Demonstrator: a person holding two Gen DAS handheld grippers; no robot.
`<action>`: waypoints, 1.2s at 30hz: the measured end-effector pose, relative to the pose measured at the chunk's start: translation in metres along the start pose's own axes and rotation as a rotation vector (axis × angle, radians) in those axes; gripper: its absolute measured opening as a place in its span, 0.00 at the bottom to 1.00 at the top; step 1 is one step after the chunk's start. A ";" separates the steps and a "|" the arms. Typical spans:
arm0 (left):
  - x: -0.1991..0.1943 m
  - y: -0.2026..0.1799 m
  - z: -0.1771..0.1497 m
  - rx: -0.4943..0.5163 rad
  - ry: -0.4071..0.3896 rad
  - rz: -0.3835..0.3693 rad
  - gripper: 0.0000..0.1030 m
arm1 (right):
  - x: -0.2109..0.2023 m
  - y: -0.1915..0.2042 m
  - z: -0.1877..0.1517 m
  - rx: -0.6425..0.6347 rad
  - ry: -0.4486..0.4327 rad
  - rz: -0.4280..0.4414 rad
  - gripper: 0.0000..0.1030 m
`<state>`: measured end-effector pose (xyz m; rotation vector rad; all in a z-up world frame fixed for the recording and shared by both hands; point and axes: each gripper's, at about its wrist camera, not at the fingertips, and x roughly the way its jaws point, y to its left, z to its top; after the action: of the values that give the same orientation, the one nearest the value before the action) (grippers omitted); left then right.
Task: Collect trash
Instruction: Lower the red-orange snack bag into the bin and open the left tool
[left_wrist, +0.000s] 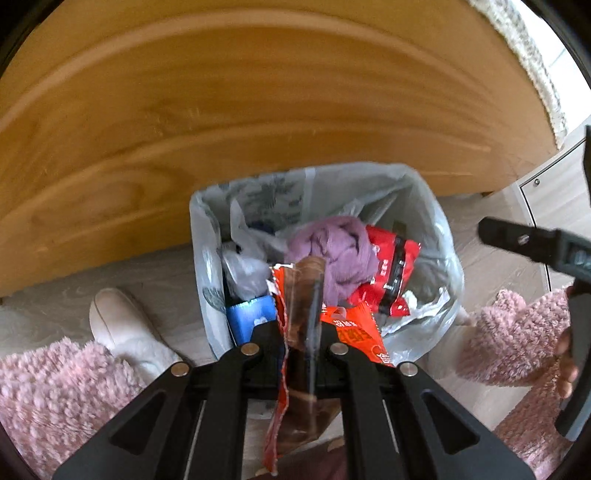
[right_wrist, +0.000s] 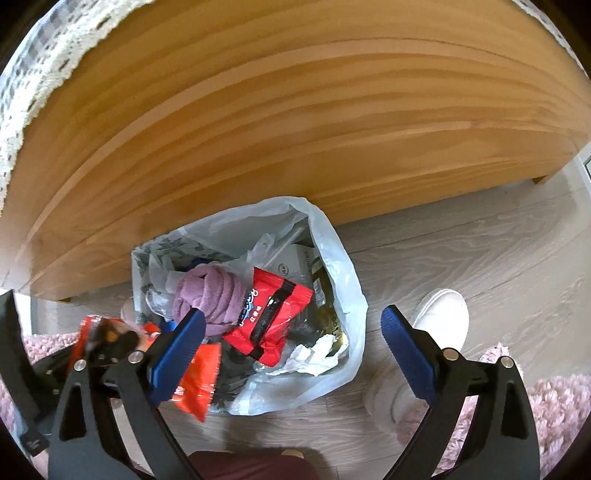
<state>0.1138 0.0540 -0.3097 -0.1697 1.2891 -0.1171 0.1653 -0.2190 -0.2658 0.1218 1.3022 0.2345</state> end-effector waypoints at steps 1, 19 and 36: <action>0.002 0.000 -0.001 -0.001 0.003 0.002 0.04 | -0.001 0.000 -0.001 -0.005 -0.001 0.001 0.89; 0.035 -0.026 -0.003 0.073 0.012 0.058 0.05 | -0.007 0.000 -0.005 -0.008 0.018 0.048 0.89; 0.069 -0.015 -0.011 0.064 0.114 0.057 0.08 | 0.018 -0.004 -0.015 -0.023 0.084 -0.055 0.89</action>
<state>0.1218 0.0257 -0.3746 -0.0720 1.4003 -0.1202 0.1559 -0.2194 -0.2873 0.0571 1.3844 0.2099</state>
